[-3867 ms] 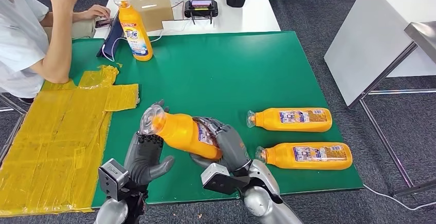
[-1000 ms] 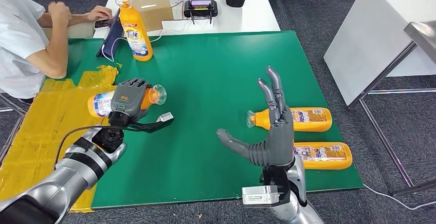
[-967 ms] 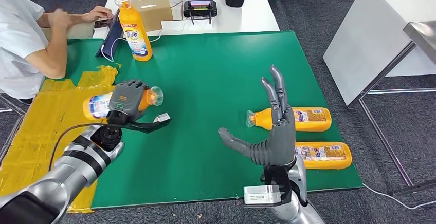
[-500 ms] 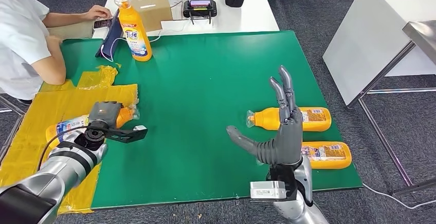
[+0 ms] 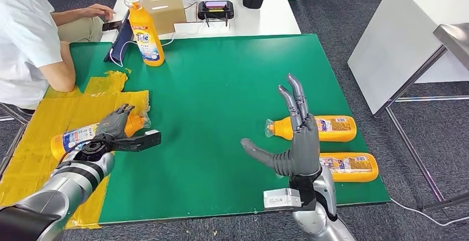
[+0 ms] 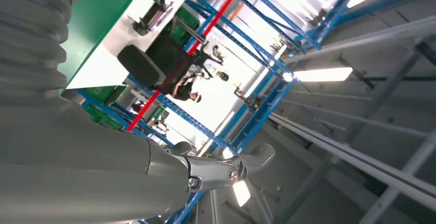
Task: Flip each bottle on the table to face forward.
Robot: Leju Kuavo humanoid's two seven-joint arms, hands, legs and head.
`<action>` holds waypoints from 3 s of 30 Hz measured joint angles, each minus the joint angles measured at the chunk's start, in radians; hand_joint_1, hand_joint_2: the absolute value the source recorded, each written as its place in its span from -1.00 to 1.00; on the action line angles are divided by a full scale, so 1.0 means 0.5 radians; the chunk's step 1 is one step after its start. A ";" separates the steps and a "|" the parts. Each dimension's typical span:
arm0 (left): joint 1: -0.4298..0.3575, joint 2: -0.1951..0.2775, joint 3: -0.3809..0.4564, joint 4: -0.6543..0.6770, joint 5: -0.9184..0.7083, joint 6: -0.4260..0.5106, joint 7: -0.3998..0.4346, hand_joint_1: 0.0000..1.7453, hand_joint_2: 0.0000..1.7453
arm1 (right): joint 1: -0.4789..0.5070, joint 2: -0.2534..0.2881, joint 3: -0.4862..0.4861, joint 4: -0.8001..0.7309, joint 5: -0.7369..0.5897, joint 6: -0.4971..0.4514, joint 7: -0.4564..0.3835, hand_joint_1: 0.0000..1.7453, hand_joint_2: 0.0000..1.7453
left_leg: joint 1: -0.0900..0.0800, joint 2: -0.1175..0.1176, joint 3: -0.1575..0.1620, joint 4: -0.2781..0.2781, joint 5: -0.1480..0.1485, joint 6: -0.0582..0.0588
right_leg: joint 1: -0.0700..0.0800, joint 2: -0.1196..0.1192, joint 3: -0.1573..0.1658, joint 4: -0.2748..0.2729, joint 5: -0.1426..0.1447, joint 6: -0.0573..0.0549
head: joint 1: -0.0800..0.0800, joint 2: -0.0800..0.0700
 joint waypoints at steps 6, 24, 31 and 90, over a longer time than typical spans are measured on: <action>0.131 -0.050 0.218 -0.104 0.329 0.425 -0.413 -1.00 1.00 | -0.033 -0.025 0.001 0.052 0.245 0.087 0.165 -1.00 1.00 | 0.000 -0.001 -0.001 0.000 0.000 0.000 | 0.000 -0.002 -0.001 0.000 0.000 0.000 | 0.000 0.000; 0.828 -0.144 0.459 -1.870 1.228 0.034 -0.872 -1.00 1.00 | -0.627 -0.270 0.002 0.733 0.903 0.787 0.719 -1.00 1.00 | -0.002 -0.001 -0.004 0.001 0.000 0.000 | -0.001 -0.001 -0.003 -0.001 0.002 0.003 | 0.000 0.000; 1.092 -0.148 0.406 -2.287 1.630 -0.177 -0.990 -1.00 1.00 | -0.860 -0.520 0.002 1.170 0.797 1.045 0.615 -1.00 1.00 | -0.002 -0.005 -0.005 0.001 0.000 0.001 | -0.001 -0.005 -0.003 -0.001 0.002 0.003 | 0.000 0.000; 1.265 -0.227 0.156 -2.318 1.842 -0.267 -0.958 -1.00 1.00 | -0.981 -0.534 0.148 2.365 1.032 0.723 0.689 1.00 1.00 | -0.001 0.010 0.016 0.001 -0.001 0.005 | -0.001 0.008 0.011 -0.003 0.009 0.000 | -0.001 0.000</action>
